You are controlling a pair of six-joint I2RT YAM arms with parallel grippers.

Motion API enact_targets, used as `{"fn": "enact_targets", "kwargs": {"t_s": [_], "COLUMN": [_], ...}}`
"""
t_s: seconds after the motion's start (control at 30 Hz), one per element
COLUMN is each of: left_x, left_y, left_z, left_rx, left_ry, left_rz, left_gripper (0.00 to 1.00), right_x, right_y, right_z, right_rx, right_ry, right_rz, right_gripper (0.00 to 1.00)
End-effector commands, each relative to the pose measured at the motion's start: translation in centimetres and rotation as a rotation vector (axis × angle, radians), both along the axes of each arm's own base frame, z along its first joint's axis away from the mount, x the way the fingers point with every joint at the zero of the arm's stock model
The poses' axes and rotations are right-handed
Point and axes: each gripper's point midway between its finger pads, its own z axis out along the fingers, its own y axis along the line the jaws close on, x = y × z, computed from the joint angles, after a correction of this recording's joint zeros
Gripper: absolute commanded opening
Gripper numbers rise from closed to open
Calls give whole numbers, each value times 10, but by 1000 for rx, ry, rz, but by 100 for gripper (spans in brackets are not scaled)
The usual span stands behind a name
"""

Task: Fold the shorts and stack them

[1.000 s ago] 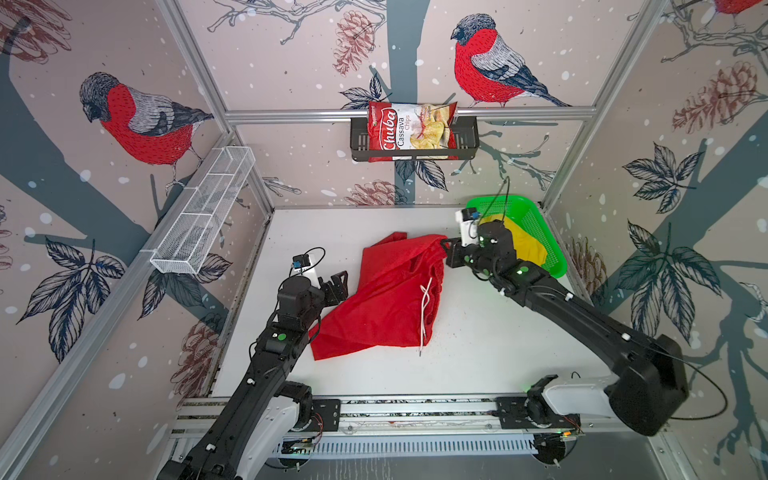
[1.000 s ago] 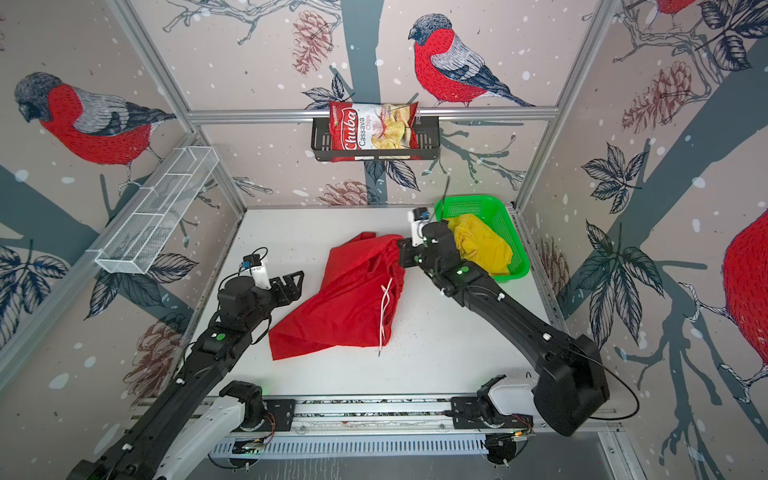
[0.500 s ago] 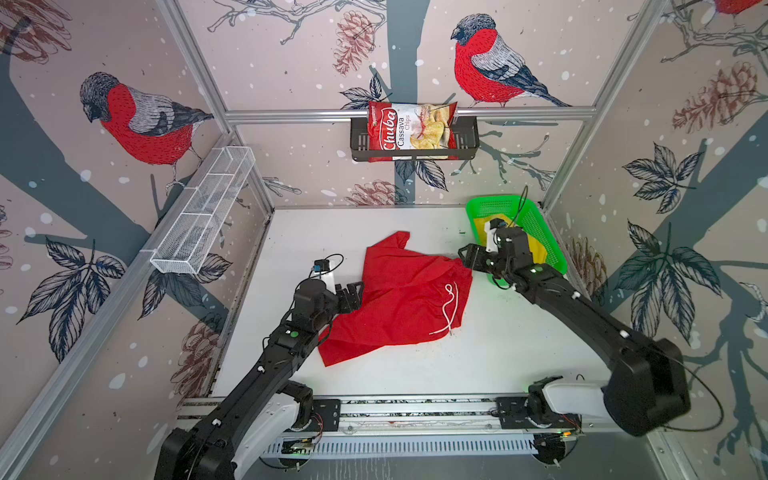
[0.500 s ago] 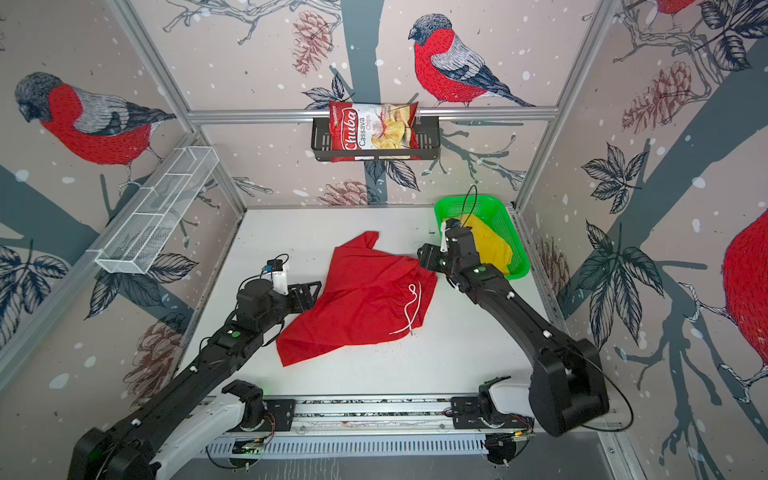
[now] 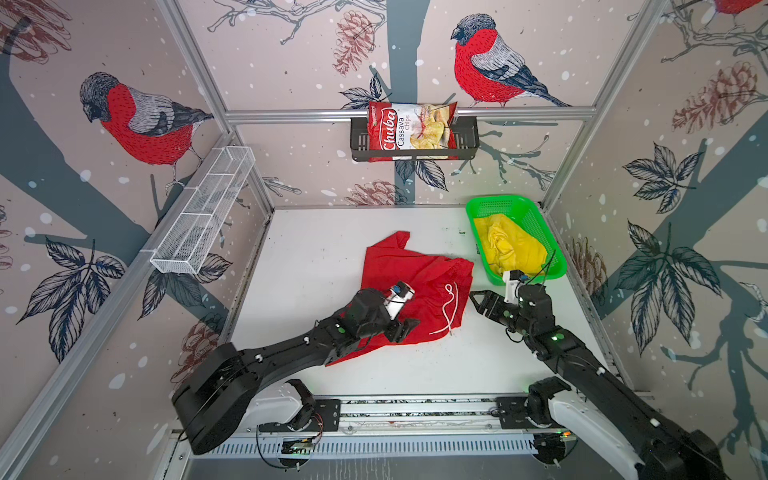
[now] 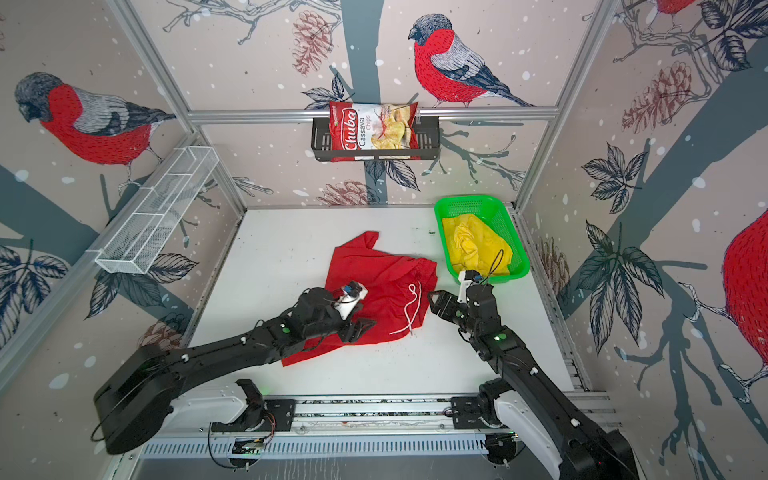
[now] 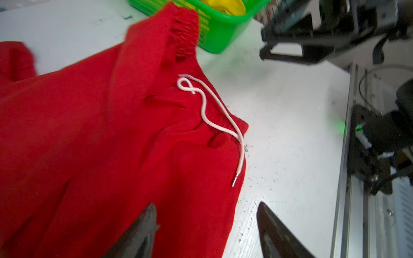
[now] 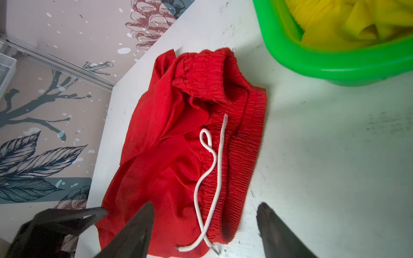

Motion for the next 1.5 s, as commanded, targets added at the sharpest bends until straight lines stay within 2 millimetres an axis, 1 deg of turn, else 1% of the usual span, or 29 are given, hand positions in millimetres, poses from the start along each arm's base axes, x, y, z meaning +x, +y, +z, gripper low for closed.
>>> {"fn": "enact_targets", "kwargs": {"t_s": [0.0, 0.07, 0.17, 0.27, 0.33, 0.43, 0.5, 0.57, 0.63, 0.73, 0.8, 0.87, 0.93, 0.97, 1.07, 1.13, 1.2, 1.27, 1.37, 1.4, 1.47], "left_x": [-8, -13, -14, -14, -10, -2, 7, 13, 20, 26, 26, 24, 18, 17, 11, 8, 8, 11, 20, 29, 49], "left_y": [-31, -49, -71, -87, -90, -89, -85, -82, -80, -78, -78, -80, -85, -87, -90, -90, -87, -82, -75, -71, -60], "left_z": [-7, -21, -36, -49, -57, -68, -74, -78, -78, -79, -79, -74, -65, -59, -37, -21, -12, -11, -24, -27, -27], "left_rx": [61, 112, 149, 169, 192, 225, 255, 282, 303, 321, 320, 295, 249, 220, 109, 33, -17, -22, 36, 64, 97], "left_ry": [-143, -149, -154, -162, -163, -175, -191, -200, -188, -171, -154, -137, -118, -112, -84, -67, -59, -75, -77, -68, -76], "left_rz": [-170, -237, -285, -316, -311, -281, -234, -198, -156, -109, -101, -102, -132, -141, -172, -194, -193, -177, -126, -66, 41], "left_gripper": [70, 69, 69, 69, 69, 68, 62, 53, 48, 35, 25, 17, 11, 10, 6, 4, 3, 6, 6, 6, 6], "right_x": [1, -3, -7, -9, -10, -13, -14, -16, -18, -20, -22, -25, -28, -28, -30, -31, -32, -33, -34, -34, -35], "right_y": [2, 4, 5, 2, 1, 1, 2, 3, 4, 7, 11, 18, 23, 25, 27, 29, 30, 29, 32, 33, 36], "right_z": [9, 7, 3, -3, -7, -12, -15, -18, -19, -19, -15, -12, -10, -9, -14, -17, -23, -32, -41, -43, -44], "right_rx": [76, 98, 112, 109, 108, 122, 136, 145, 149, 163, 198, 251, 310, 333, 389, 420, 436, 419, 395, 391, 379], "right_ry": [-25, -21, -11, 5, 17, 35, 44, 53, 63, 80, 93, 111, 136, 148, 208, 240, 268, 295, 322, 327, 331], "right_rz": [-11, 8, 18, 11, 7, 7, 11, 16, 26, 43, 57, 76, 87, 87, 63, 56, 52, 46, 58, 62, 74], "right_gripper": [74, 75, 75, 75, 75, 75, 75, 75, 75, 76, 76, 76, 77, 78, 80, 81, 81, 81, 81, 81, 81]}}
